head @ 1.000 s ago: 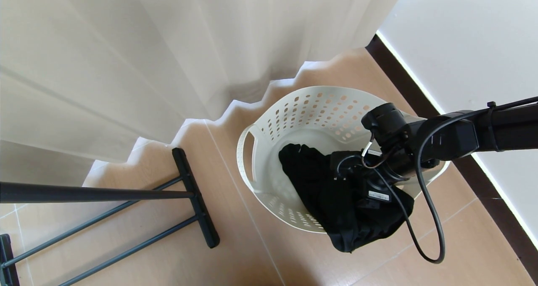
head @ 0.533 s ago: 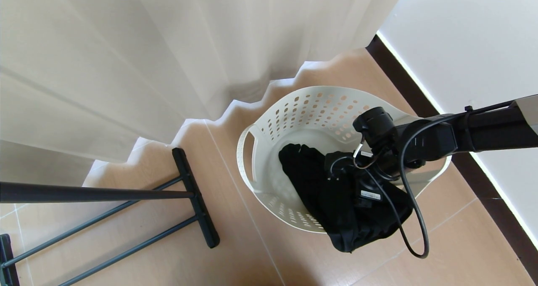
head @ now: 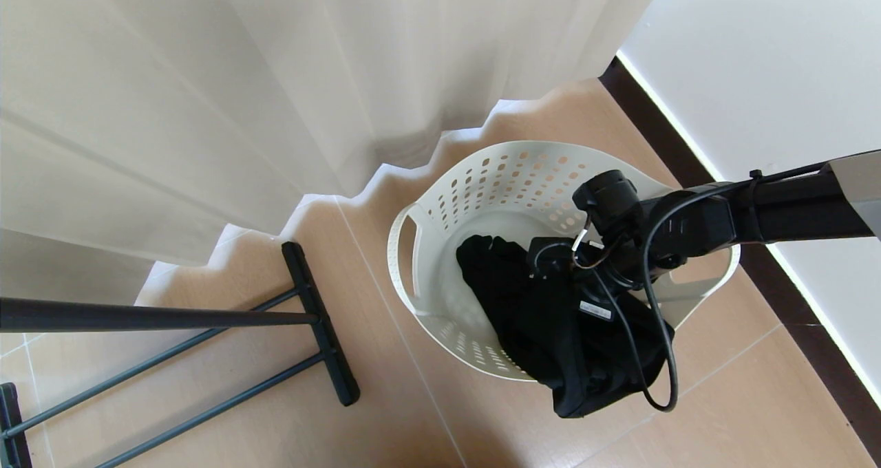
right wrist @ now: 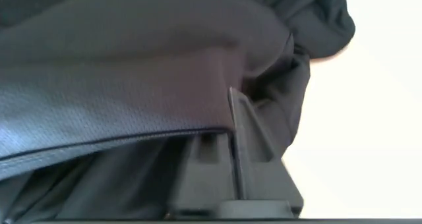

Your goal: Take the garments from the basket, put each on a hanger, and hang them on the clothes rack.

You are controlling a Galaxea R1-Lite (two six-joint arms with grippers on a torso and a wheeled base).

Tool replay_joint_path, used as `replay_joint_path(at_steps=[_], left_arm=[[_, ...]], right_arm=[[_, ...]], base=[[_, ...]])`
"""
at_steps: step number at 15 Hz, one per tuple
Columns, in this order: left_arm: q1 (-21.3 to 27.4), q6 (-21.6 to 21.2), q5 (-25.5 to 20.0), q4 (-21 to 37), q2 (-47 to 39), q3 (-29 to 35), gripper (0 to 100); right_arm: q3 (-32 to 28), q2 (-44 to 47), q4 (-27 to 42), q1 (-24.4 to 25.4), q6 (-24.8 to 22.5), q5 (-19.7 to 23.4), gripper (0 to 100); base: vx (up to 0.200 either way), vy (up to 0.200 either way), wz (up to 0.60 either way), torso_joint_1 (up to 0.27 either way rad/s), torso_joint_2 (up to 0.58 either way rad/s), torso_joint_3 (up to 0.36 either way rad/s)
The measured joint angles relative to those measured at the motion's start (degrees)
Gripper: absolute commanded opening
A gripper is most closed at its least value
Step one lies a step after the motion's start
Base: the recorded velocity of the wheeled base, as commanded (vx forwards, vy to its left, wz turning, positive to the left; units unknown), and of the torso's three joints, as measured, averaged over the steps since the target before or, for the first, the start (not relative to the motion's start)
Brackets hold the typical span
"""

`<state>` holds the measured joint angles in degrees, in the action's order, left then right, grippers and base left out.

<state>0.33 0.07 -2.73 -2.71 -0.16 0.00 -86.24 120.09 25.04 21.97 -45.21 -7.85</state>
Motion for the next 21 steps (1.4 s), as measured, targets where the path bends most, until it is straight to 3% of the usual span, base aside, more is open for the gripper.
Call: replay_joint_path(at_steps=[6, 12, 16, 21], left_arm=[[0.0, 0.0, 0.0, 0.0, 0.0, 0.0, 100], [0.0, 0.0, 0.0, 0.0, 0.0, 0.0, 100], [0.0, 0.0, 0.1, 0.0, 0.0, 0.0, 100], [0.0, 0.0, 0.1, 0.0, 0.0, 0.0, 100]], right_arm=[[3.5, -7.6, 0.3, 1.9, 12.0, 0.1, 0], [9.0, -17.1, 0.0, 8.3, 24.9, 0.6, 0], [13.2, -20.0, -1.2, 11.4, 28.2, 0.5, 0], [19.4, -24.7, -8.3, 13.3, 31.8, 0.4, 0]], base=[[0.0, 0.0, 0.0, 0.0, 0.0, 0.0], [0.0, 0.0, 0.0, 0.0, 0.0, 0.0], [0.0, 0.0, 0.0, 0.0, 0.0, 0.0], [0.0, 0.0, 0.0, 0.0, 0.0, 0.0]])
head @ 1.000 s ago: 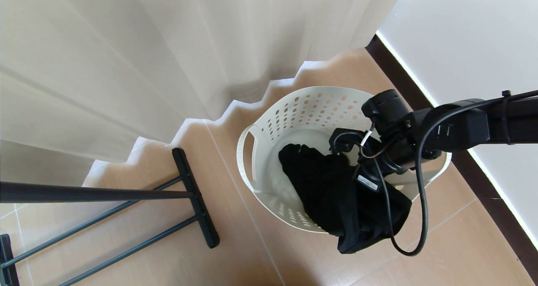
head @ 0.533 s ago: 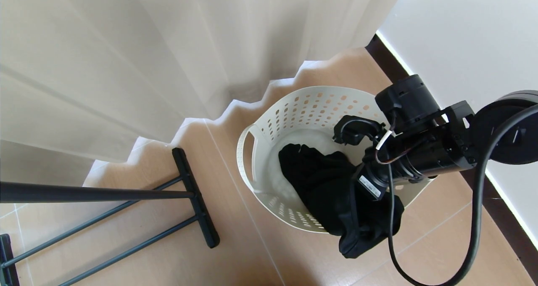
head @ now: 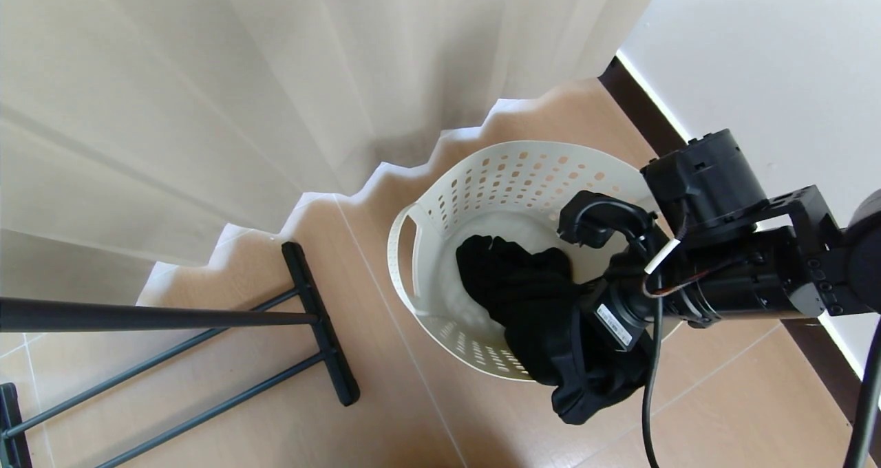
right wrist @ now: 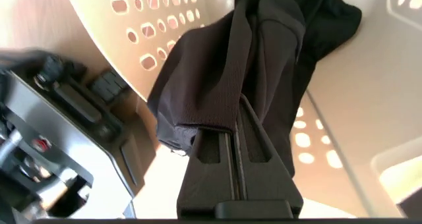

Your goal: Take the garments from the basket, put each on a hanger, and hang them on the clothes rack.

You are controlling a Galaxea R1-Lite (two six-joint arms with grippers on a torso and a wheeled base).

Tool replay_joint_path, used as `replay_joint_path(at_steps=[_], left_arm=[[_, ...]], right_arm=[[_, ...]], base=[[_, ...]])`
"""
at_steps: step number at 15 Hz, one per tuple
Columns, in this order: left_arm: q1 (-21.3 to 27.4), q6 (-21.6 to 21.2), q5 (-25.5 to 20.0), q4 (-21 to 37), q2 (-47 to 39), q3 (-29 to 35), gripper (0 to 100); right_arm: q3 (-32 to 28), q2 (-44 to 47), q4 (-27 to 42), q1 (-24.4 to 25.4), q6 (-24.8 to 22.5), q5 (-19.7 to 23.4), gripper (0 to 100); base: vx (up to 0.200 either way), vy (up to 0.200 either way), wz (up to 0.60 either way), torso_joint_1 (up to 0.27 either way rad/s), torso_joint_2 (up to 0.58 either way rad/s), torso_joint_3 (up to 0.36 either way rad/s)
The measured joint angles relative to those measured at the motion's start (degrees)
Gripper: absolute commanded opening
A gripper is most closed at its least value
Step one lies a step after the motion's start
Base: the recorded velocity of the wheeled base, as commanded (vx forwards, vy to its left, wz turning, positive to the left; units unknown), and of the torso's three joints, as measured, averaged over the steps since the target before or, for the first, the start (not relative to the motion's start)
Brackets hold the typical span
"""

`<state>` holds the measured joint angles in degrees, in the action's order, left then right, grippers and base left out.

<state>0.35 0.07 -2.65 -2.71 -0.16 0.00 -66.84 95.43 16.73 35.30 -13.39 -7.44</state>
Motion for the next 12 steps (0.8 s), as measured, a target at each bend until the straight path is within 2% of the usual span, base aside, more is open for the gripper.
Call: replay_joint_path(at_steps=[4, 7, 9, 12], left_arm=[[0.0, -0.3, 0.4, 0.0, 0.0, 0.0, 100], [0.0, 0.1, 0.7, 0.0, -0.1, 0.0, 100], [0.0, 0.5, 2.0, 0.0, 0.0, 0.0, 100], [0.0, 0.4, 1.7, 0.0, 0.0, 0.0, 100]], right_arm=[[3.5, -4.6, -5.5, 0.6, -0.7, 0.9, 0], [8.5, -6.1, -12.3, -0.3, 0.5, 9.3, 0], [12.2, -6.7, -20.4, -2.1, 1.5, 10.5, 0], [16.5, -7.1, -25.1, -3.0, 4.0, 10.3, 0]], base=[[0.0, 0.0, 0.0, 0.0, 0.0, 0.0], [0.0, 0.0, 0.0, 0.002, 0.0, 0.083], [0.0, 0.0, 0.0, -0.005, 0.0, 0.178], [0.0, 0.0, 0.0, 0.001, 0.0, 0.194]])
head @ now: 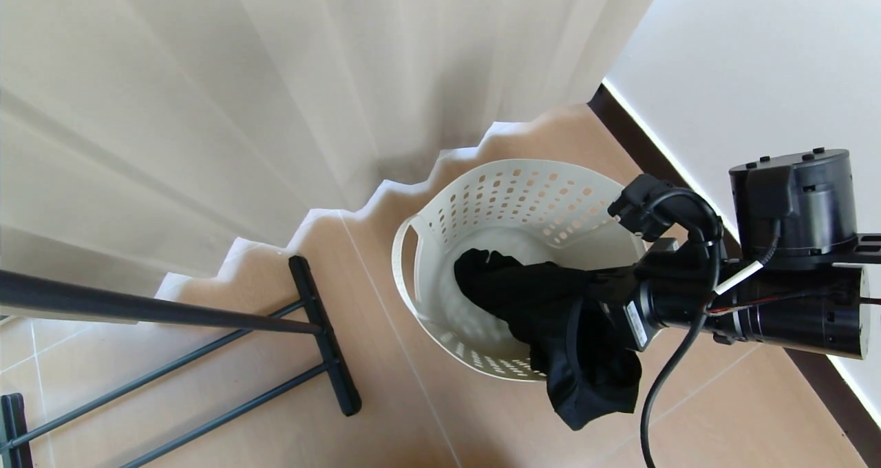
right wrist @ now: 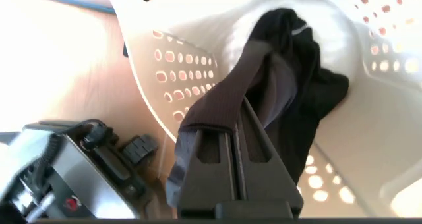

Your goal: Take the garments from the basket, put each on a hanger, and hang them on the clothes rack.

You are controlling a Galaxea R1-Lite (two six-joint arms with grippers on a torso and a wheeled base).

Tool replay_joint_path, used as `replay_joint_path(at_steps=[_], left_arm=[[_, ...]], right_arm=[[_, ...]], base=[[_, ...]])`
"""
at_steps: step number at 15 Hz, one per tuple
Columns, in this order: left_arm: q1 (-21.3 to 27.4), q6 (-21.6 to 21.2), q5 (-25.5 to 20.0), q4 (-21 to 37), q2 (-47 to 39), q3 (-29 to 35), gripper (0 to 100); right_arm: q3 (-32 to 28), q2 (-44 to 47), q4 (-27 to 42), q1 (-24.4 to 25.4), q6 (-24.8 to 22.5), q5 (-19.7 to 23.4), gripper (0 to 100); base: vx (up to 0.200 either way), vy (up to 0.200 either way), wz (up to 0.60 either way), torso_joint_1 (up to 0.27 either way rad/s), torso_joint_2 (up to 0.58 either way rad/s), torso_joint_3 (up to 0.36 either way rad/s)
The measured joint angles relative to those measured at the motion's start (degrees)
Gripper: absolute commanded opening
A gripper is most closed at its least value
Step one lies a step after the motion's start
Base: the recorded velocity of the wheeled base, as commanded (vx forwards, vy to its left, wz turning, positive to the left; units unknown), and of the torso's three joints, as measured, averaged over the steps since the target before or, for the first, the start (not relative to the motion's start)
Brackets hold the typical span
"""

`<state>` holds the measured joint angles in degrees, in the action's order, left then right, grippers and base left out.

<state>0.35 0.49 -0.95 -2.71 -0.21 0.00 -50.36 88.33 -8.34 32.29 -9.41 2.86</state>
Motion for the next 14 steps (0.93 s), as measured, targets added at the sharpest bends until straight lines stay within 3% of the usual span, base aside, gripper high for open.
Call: replay_joint_path(at_steps=[2, 7, 14], left_arm=[[0.0, -0.2, -0.3, 0.0, 0.0, 0.0, 100], [0.0, -0.2, -0.3, 0.0, 0.0, 0.0, 100], [0.0, -0.1, -0.2, 0.0, 0.0, 0.0, 100]], right_arm=[[0.5, 0.6, -1.6, 0.2, 0.0, -0.7, 0], [1.1, 4.7, -13.2, 0.4, 0.0, -1.5, 0], [6.6, 3.5, -17.2, 0.5, 0.6, -4.7, 0]], base=[[0.0, 0.0, 0.0, 0.0, 0.0, 0.21], [0.0, 0.0, 0.0, 0.0, 0.01, 0.203], [0.0, 0.0, 0.0, 0.001, 0.0, 0.202]])
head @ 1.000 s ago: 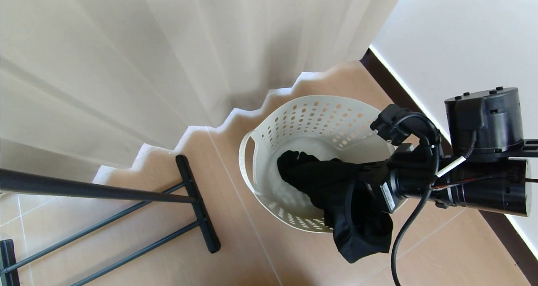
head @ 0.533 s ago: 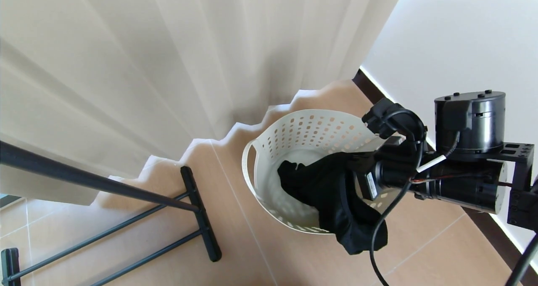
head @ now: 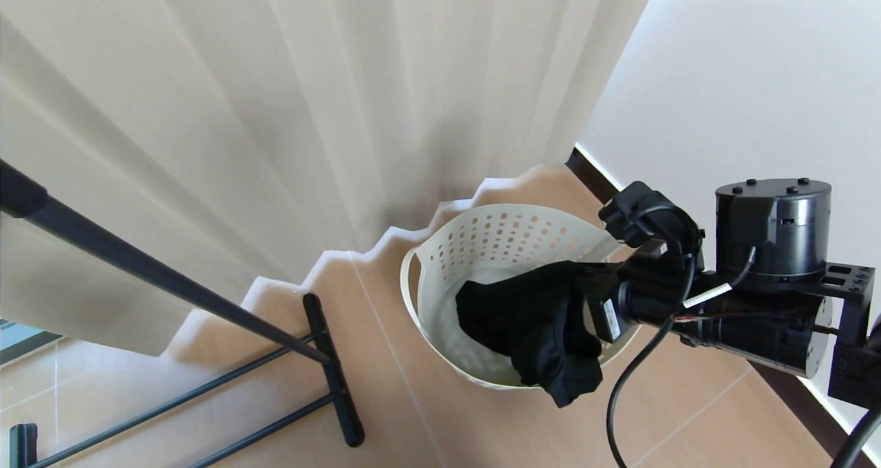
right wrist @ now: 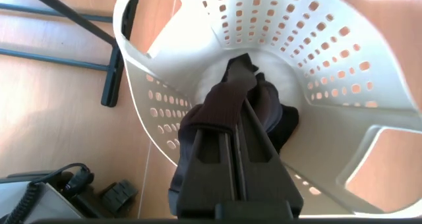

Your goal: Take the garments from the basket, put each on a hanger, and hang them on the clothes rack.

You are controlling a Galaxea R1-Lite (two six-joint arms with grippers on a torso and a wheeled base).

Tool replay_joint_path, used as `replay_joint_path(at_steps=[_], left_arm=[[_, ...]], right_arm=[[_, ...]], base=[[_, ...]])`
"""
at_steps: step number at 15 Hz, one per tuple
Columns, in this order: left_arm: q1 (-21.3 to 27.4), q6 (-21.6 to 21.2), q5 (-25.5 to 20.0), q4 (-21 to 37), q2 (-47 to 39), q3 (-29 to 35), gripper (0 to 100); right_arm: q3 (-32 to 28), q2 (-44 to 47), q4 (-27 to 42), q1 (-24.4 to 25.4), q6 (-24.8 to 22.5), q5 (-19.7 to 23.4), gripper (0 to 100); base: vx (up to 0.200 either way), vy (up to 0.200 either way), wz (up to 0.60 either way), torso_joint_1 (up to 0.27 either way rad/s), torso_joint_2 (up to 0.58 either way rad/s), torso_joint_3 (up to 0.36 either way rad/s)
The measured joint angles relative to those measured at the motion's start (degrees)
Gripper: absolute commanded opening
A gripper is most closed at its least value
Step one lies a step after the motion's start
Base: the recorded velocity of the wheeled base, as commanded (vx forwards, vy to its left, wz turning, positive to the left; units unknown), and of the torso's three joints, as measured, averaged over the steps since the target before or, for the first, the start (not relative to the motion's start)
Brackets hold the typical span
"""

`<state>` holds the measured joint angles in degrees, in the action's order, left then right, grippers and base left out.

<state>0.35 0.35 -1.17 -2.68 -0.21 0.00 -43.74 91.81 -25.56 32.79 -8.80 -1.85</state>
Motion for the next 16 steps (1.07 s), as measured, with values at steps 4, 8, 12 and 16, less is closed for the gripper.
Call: replay_joint_path(at_steps=[4, 8, 12, 16], left_arm=[[0.0, 0.0, 0.2, 0.0, 0.0, 0.0, 100], [0.0, 0.0, 0.1, 0.0, 0.0, 0.0, 100], [0.0, 0.0, 0.1, 0.0, 0.0, 0.0, 100], [0.0, 0.0, 0.0, 0.0, 0.0, 0.0, 100]], right_arm=[[3.6, -1.2, -6.7, 0.4, -0.5, 0.1, 0], [5.9, -2.5, -7.8, 0.4, -1.8, -0.1, 0], [5.9, -3.0, -7.8, 0.4, -2.7, -0.1, 0], [5.6, -2.6, -7.8, 0.4, -4.3, -0.1, 0]], base=[[0.0, 0.0, 0.0, -0.002, 0.0, 0.196], [0.0, 0.0, 0.0, 0.001, 0.0, 0.206], [0.0, 0.0, 0.0, 0.002, 0.0, 0.198], [0.0, 0.0, 0.0, 0.012, -0.18, 0.034]])
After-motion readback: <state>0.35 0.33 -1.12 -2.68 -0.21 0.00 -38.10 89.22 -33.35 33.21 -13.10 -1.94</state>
